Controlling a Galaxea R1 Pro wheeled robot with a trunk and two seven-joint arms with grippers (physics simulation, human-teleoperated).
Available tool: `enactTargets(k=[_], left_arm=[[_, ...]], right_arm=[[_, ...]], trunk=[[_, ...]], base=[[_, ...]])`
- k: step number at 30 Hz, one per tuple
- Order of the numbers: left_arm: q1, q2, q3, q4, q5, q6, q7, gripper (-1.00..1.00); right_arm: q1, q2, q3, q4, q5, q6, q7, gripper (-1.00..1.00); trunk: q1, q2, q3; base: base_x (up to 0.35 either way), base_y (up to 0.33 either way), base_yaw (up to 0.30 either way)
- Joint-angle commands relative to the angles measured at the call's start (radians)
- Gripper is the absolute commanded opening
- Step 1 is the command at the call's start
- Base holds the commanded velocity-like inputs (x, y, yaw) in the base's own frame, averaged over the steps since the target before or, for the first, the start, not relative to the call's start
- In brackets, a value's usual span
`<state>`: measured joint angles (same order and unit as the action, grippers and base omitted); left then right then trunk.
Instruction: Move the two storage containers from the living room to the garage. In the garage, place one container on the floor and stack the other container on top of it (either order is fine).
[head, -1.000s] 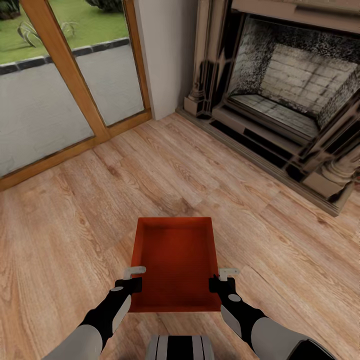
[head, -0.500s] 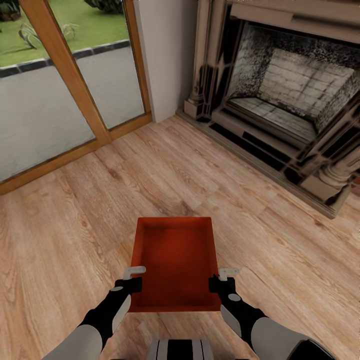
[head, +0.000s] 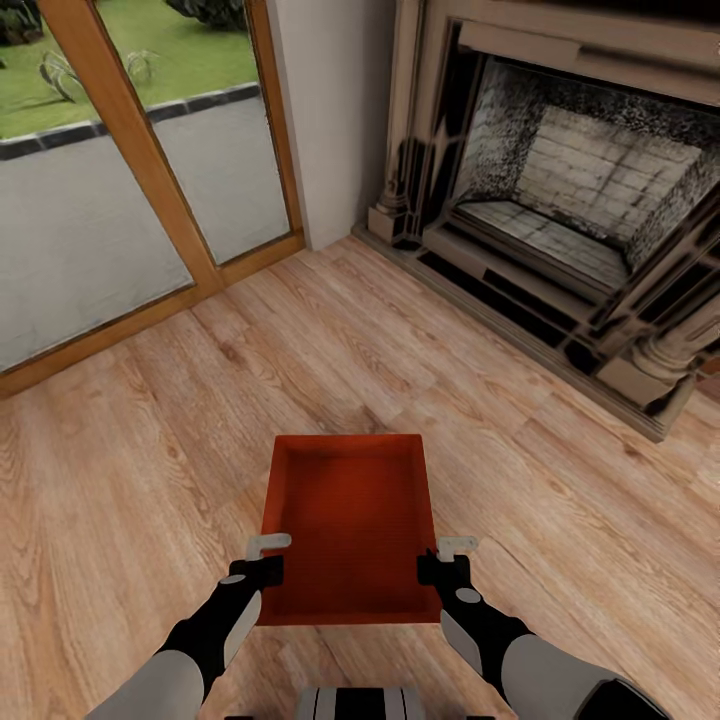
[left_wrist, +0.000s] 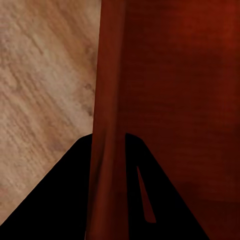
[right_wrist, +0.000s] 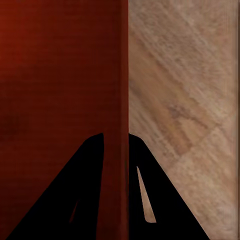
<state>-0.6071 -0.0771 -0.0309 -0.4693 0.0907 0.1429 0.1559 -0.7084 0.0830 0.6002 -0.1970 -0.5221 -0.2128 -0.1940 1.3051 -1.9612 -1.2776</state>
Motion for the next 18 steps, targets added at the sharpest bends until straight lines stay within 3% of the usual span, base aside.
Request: enactTargets(k=[1,18], left_arm=[[0.0,0.029,0.0,-0.002,0.0,0.001,0.01,-1.0],[0.0,0.036,0.0,-0.009,0.0,-0.016,0.008,-1.0]], right_arm=[[0.0,-0.004,0.004,0.002,-0.018,-0.003,-0.001,-1.0],[0.0,-0.001,0.005,0.003,-0.017,-0.007,-0.004,-1.0]], trunk=[[-0.004,0.007,0.003],[-0.069,0.126,0.056]], base=[[0.0,0.0,0.0],[0.0,0.0,0.0]])
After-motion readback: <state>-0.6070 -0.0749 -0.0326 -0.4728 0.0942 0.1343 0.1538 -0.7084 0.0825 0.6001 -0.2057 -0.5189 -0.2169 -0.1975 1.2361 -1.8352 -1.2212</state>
